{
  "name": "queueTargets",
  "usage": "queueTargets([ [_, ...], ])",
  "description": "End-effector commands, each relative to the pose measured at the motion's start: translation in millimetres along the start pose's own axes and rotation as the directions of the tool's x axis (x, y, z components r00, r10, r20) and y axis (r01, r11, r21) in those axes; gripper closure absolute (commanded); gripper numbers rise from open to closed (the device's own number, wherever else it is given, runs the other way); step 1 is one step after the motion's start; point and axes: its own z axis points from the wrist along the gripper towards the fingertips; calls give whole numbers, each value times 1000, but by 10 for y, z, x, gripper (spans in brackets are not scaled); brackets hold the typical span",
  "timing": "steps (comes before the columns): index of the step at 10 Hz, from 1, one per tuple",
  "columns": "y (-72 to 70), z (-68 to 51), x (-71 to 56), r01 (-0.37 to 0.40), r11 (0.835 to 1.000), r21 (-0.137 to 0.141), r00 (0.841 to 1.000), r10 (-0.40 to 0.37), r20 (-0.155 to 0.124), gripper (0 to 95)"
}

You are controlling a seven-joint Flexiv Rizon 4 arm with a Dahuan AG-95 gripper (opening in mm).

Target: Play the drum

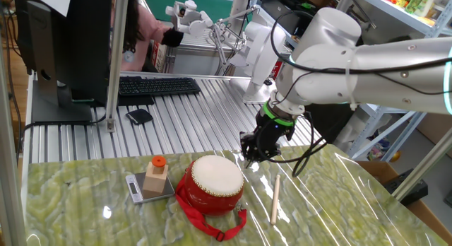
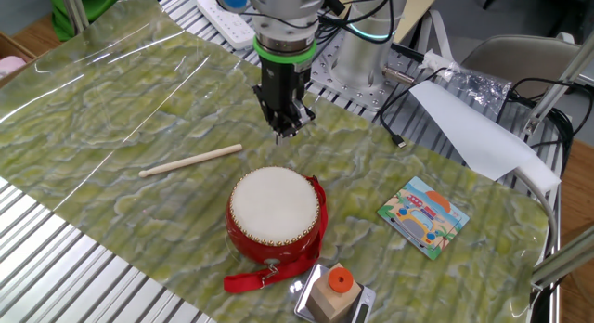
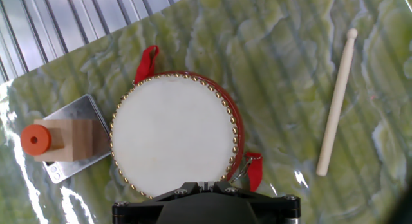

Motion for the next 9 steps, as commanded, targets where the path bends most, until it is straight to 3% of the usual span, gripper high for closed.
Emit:
queueTargets([
  [1, -8, 7, -1, 41, 999, 0, 999, -41, 3, 950],
  [5, -8, 5, -3, 87, 996, -11, 996, -86, 38, 950],
  [9, -22, -21, 3, 35, 999, -8, 998, -35, 52, 950],
])
